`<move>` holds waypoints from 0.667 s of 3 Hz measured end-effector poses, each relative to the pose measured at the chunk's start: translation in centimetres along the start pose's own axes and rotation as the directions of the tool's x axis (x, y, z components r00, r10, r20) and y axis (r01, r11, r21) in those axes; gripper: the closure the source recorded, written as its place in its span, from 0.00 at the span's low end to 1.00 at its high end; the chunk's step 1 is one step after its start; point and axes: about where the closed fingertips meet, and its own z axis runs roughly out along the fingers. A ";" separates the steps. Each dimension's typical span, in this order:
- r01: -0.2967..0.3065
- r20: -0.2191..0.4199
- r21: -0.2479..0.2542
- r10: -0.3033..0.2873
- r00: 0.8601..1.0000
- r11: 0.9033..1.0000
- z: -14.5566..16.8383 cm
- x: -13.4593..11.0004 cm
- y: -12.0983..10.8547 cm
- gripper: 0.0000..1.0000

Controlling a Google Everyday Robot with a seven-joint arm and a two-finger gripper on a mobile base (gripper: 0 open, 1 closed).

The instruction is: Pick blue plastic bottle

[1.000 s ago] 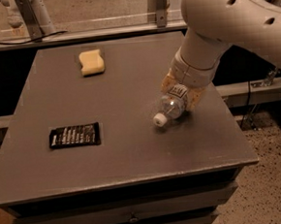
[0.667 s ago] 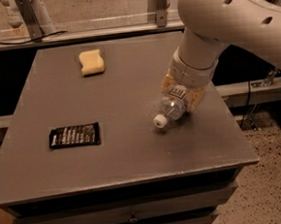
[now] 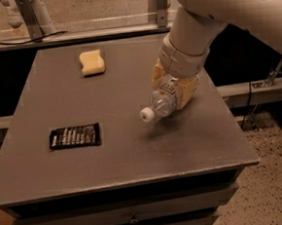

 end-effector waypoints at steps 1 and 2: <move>-0.060 0.089 0.039 0.057 0.994 0.997 -0.7 -1.6 -2.0 1.00; -0.087 0.162 0.092 0.071 0.984 0.992 -2.0 -3.6 -4.0 1.00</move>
Offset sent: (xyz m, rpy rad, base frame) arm -0.0035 0.0761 0.0563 0.3176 0.0718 -0.0325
